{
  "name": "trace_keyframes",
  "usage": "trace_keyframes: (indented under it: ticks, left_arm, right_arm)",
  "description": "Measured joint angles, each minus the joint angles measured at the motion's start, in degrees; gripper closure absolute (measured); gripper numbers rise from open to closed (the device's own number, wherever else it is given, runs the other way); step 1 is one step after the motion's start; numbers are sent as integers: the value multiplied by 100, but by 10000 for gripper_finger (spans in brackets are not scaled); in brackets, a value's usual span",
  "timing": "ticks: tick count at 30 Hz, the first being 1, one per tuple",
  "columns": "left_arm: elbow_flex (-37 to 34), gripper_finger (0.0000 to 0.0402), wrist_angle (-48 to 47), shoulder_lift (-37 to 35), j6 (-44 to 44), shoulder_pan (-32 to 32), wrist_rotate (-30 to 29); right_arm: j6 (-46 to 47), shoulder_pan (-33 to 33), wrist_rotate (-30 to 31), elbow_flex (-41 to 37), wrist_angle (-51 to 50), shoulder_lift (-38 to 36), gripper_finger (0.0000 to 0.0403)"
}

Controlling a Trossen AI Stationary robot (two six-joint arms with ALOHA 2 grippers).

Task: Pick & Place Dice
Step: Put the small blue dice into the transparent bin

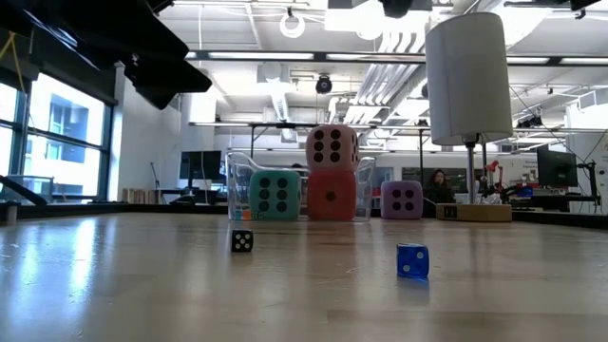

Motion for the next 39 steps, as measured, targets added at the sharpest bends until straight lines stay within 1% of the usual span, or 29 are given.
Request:
trace_keyframes:
  ticks: [2,5,12,14,18,20,22,26,29,32,35,39]
  left_arm:
    - [0,200,0,0,59,0,0]
    - [0,200,1,0,74,2,0]
    - [0,200,0,0,71,-34,23]
    - [0,200,2,0,-16,-81,55]
    - [0,200,-4,0,-104,-203,55]
    - [0,200,-11,0,-108,-284,54]
    - [0,200,-11,0,-71,-340,59]
    - [0,200,-11,0,-56,-387,55]
    - [1,200,-11,0,-56,-385,55]
    - [2,200,-11,0,-57,-385,52]
    - [2,200,-11,0,-118,-385,52]
    - [2,200,-11,0,-121,-385,52]
  right_arm:
    - [-118,-72,18,0,134,0,7]
    - [-43,-156,15,0,147,0,7]
    - [75,-169,-47,0,-550,2,7]
    - [79,-169,-309,0,-703,0,7]
    - [66,-66,-1042,0,-1159,2,7]
    - [33,41,-1089,0,-1461,2,7]
    - [15,148,-861,0,-1835,4,7]
    - [-35,293,-106,0,-2555,7,7]
    - [-559,440,301,0,-2991,98,7]
    - [-969,634,704,-7,-2928,393,7]
    - [-1325,739,753,11,-2380,663,7]
    - [-1210,799,786,0,-2337,872,7]
